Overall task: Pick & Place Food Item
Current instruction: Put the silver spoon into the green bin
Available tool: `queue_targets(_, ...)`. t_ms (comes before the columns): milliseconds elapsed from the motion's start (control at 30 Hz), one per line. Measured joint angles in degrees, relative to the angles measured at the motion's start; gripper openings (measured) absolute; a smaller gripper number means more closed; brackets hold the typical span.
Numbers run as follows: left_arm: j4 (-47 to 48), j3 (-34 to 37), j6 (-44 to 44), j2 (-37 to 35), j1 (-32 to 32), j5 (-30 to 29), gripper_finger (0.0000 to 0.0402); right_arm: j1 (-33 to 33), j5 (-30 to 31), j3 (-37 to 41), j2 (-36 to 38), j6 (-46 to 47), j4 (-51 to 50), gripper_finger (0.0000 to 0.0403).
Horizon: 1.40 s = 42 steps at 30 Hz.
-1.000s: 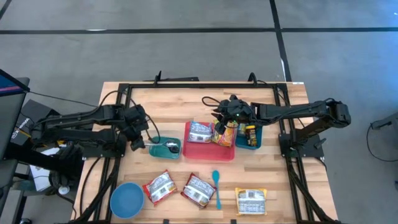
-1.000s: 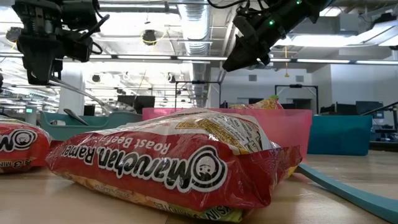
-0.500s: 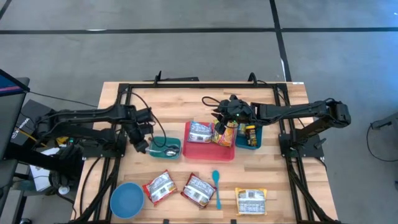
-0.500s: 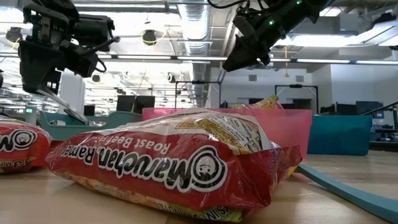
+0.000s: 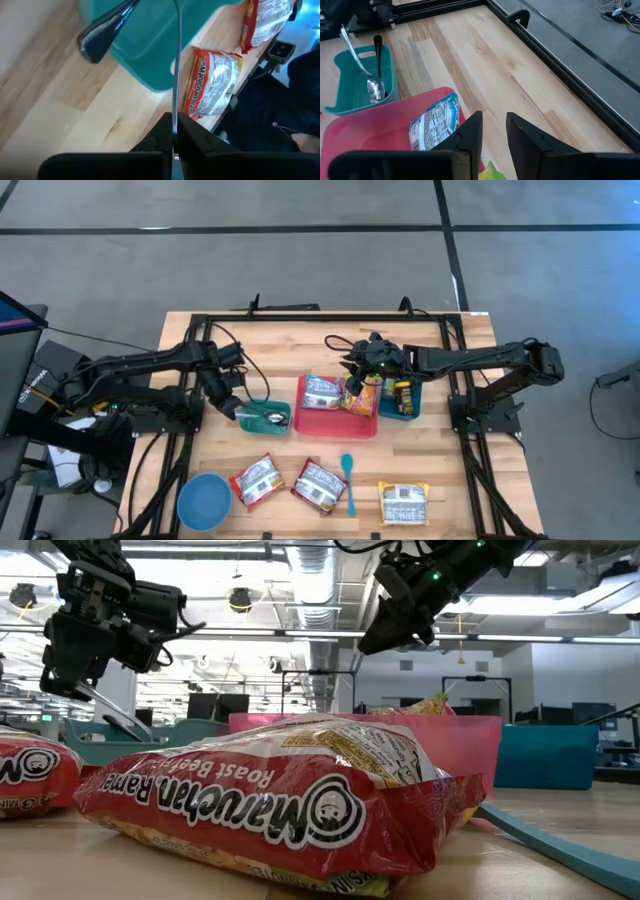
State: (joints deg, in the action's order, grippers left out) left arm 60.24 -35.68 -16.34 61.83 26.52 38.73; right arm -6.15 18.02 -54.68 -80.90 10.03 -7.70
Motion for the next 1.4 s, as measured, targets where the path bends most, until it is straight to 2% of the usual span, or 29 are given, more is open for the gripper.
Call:
queue_targets(467, 0.18, 0.0, 3.0, 7.38, 3.61, 4.68, 0.0007, 0.0, 0.0, 0.0, 0.0, -0.01, 0.38, 0.0081)
queue_targets(1400, 0.2, 0.0, 2.82, 7.55, 3.56, 4.62, 0.0042, 0.02, 0.0, 0.0, 0.0, -0.01, 0.37, 0.0081)
